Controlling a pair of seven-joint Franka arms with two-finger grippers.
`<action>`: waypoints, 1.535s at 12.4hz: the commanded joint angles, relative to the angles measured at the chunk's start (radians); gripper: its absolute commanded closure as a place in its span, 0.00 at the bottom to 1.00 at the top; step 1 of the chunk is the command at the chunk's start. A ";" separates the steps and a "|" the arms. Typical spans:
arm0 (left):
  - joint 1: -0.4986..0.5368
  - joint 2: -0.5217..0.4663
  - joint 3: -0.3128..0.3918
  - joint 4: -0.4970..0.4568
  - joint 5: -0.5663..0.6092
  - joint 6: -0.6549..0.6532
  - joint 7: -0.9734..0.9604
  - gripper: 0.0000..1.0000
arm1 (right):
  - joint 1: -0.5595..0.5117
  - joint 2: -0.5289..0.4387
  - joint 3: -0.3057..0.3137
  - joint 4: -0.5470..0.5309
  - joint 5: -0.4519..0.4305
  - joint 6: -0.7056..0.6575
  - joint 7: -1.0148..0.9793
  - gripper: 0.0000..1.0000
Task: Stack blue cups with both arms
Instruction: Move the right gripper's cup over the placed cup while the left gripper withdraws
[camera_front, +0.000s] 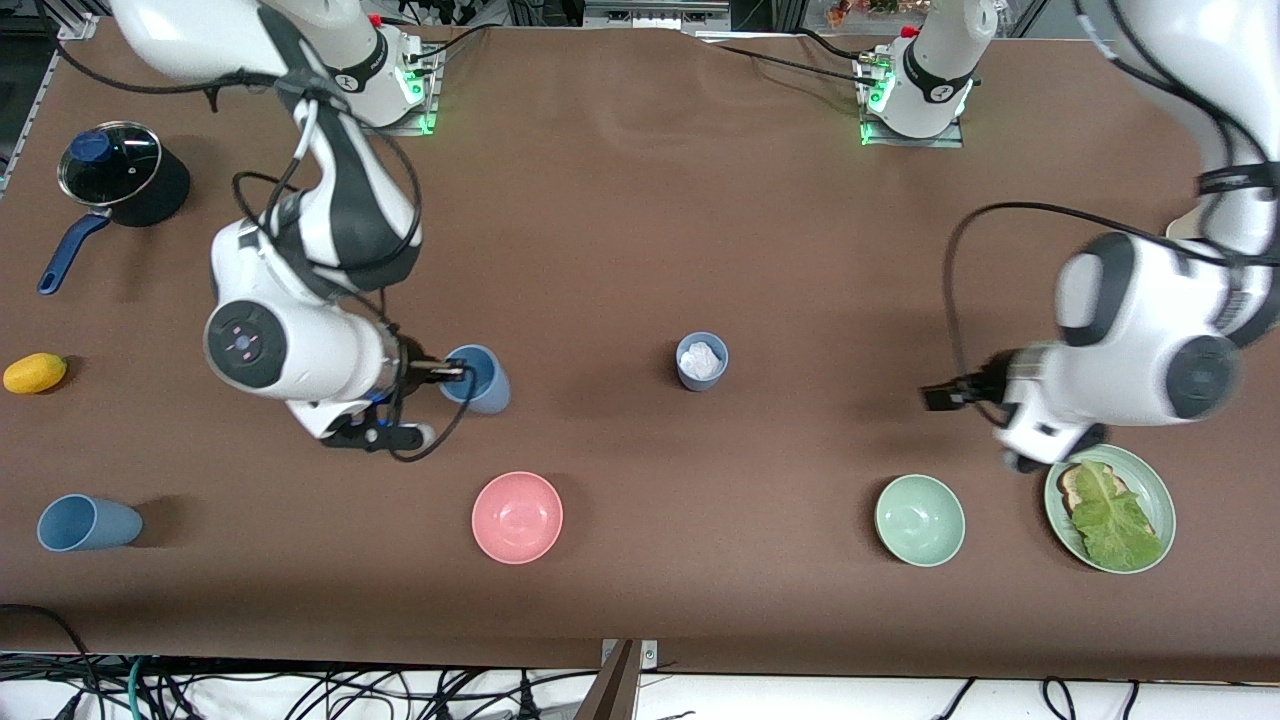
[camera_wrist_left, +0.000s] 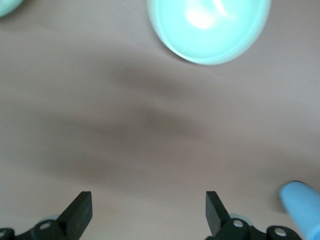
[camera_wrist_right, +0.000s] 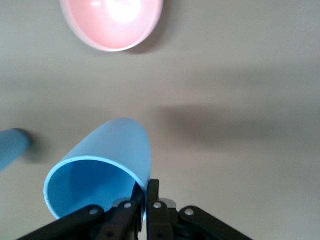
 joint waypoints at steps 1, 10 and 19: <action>0.095 -0.018 -0.015 -0.015 0.111 -0.015 0.137 0.00 | 0.117 0.003 0.005 0.068 0.006 -0.037 0.190 1.00; 0.163 -0.052 -0.029 0.017 0.181 -0.021 0.238 0.00 | 0.415 0.095 -0.005 0.126 -0.039 0.228 0.596 1.00; 0.134 -0.084 -0.046 0.073 0.198 -0.076 0.148 0.00 | 0.429 0.170 -0.010 0.164 -0.082 0.274 0.604 1.00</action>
